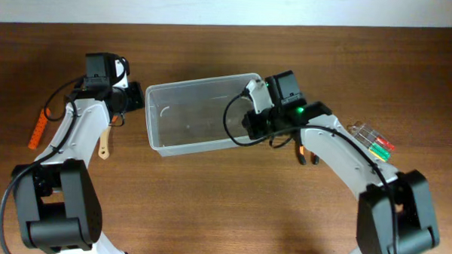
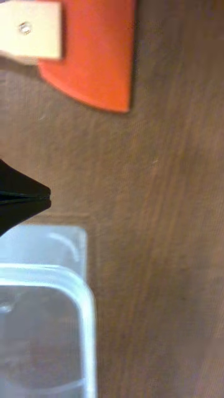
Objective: Pack container
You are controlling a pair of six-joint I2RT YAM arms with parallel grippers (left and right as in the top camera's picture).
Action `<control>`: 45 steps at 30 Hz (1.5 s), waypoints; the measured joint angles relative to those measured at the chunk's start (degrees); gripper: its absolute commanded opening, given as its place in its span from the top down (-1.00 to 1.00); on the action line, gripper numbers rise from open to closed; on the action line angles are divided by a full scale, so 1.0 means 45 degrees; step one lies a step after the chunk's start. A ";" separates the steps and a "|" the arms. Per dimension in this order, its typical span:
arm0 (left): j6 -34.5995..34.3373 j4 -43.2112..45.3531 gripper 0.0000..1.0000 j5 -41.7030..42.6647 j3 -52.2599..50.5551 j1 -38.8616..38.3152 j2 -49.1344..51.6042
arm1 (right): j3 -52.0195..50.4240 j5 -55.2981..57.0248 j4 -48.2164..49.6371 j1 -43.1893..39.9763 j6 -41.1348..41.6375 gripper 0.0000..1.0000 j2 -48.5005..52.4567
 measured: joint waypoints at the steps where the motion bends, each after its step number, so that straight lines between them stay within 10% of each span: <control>1: 0.0005 -0.0330 0.97 0.0068 0.0092 0.0000 0.0000 | 0.0146 0.0141 0.0005 0.0000 -0.0029 0.91 -0.0155; 21: 0.1545 -0.8762 0.90 -0.0092 0.2594 -0.2851 -0.2929 | 0.2176 0.4284 -0.2137 -0.1724 0.0636 0.92 -0.1894; 45: 0.1549 -0.5022 0.89 -0.1982 -0.2803 -0.4799 -0.2909 | 0.2181 0.4284 -0.3468 -0.2346 0.1443 0.92 -0.1894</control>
